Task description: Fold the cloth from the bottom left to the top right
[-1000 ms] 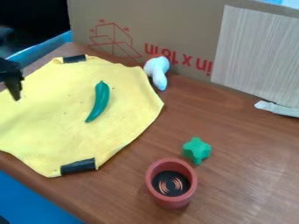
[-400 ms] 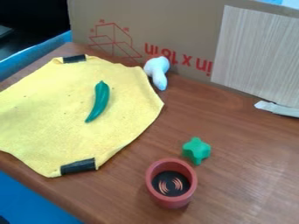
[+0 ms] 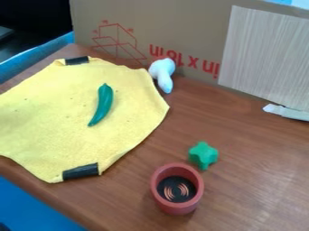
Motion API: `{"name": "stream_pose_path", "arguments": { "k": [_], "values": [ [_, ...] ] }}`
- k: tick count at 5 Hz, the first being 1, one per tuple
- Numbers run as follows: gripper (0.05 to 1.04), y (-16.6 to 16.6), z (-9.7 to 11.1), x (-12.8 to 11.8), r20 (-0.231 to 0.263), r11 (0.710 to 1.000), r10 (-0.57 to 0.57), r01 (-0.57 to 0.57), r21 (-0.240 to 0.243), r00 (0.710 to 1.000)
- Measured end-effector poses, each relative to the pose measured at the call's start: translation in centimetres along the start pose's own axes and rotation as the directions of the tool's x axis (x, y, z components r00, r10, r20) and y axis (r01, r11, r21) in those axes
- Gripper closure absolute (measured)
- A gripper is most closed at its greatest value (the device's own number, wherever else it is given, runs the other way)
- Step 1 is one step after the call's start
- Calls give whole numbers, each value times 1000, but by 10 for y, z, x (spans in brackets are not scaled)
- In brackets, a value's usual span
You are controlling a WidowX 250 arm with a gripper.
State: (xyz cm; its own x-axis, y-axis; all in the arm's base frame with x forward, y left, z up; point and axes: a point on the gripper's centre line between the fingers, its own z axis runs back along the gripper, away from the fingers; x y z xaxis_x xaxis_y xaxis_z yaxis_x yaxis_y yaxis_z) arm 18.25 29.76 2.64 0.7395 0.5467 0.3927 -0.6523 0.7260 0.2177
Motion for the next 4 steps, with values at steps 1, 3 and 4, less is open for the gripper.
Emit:
{"name": "stream_pose_path", "arguments": {
  "k": [1, 3, 4],
  "values": [
    [120, 3, -3, 1, 11, 1000, 28, -28, 12, 1000],
    [690, 3, -6, 3, 4, 996, 93, -93, 3, 996],
    [913, -3, 10, 9, 18, 994, 104, -103, -42, 994]
  ]
}}
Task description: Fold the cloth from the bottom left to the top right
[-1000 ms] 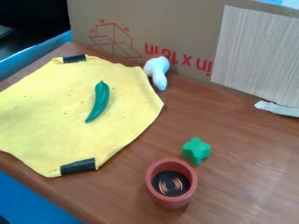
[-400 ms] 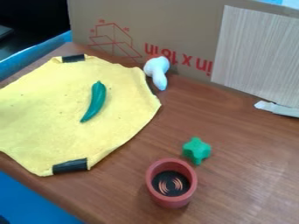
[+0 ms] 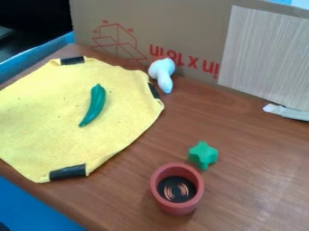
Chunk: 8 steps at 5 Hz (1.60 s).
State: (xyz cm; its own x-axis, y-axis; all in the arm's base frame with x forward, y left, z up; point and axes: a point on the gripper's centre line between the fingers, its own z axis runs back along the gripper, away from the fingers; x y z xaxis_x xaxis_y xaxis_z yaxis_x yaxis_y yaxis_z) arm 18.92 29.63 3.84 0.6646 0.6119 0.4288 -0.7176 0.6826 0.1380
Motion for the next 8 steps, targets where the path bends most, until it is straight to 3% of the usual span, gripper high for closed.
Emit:
{"name": "stream_pose_path", "arguments": {
  "k": [1, 2, 3, 5, 7, 8],
  "values": [
    [1017, -17, 24, 5, -6, 997, 1, -2, -83, 1000],
    [1030, -48, 55, 11, 3, 984, -23, 24, -177, 1000],
    [1030, -79, 71, 14, -40, 976, -37, 28, -214, 998],
    [1030, -140, 94, 27, -70, 976, -32, 17, -216, 997],
    [1030, -203, 89, 36, -112, 979, -66, 42, -201, 991],
    [1030, -231, 89, 34, -105, 977, -92, 69, -203, 990]
  ]
}}
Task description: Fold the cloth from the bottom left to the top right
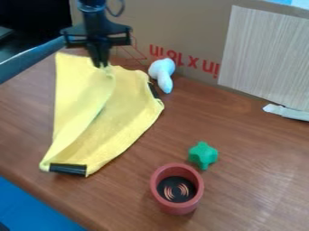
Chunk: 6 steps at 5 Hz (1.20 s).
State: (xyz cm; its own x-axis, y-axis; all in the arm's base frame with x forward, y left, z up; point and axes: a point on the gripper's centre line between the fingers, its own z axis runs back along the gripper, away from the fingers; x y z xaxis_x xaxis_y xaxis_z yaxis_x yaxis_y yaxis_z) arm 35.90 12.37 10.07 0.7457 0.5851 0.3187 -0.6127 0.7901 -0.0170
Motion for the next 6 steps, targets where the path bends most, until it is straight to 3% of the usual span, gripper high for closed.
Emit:
{"name": "stream_pose_path", "arguments": {
  "k": [2, 3, 5, 6],
  "values": [
    [1008, -47, -7, -14, 20, 998, -62, 62, 0, 998],
    [861, -55, -19, -17, 33, 996, -91, 90, 22, 995],
    [287, -48, -34, -25, 7, 995, -99, 99, 13, 995],
    [85, -43, -24, -23, -17, 992, -95, 94, -84, 995]
  ]
}}
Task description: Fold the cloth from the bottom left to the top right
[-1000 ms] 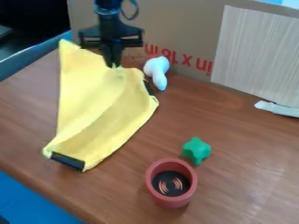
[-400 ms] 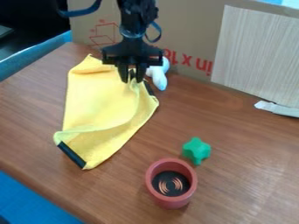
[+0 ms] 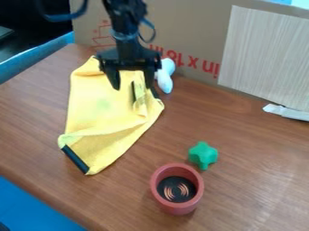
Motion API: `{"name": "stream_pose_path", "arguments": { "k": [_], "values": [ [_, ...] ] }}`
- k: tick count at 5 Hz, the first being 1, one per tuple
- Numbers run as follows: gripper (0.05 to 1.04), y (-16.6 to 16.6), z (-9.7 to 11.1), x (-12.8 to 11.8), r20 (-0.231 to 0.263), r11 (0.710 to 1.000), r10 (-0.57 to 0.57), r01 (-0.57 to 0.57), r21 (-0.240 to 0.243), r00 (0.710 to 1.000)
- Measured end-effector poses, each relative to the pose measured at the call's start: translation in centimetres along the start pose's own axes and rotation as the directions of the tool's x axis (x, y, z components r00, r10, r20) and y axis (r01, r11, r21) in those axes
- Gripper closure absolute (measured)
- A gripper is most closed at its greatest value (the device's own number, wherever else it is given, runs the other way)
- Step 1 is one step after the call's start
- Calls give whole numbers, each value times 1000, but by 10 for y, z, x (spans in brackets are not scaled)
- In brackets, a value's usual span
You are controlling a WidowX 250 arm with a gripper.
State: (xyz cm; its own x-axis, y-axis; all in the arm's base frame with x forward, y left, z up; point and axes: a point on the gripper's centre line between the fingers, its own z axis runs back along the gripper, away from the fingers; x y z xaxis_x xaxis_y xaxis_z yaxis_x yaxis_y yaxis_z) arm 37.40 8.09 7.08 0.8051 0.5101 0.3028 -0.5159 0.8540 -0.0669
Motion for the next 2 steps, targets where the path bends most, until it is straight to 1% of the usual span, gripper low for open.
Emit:
{"name": "stream_pose_path", "arguments": {
  "k": [1, 2],
  "values": [
    [82, 6, 27, 11, 8, 983, 12, -11, -184, 1000],
    [84, 18, 53, 21, 52, 961, 15, 0, -277, 999]
  ]
}}
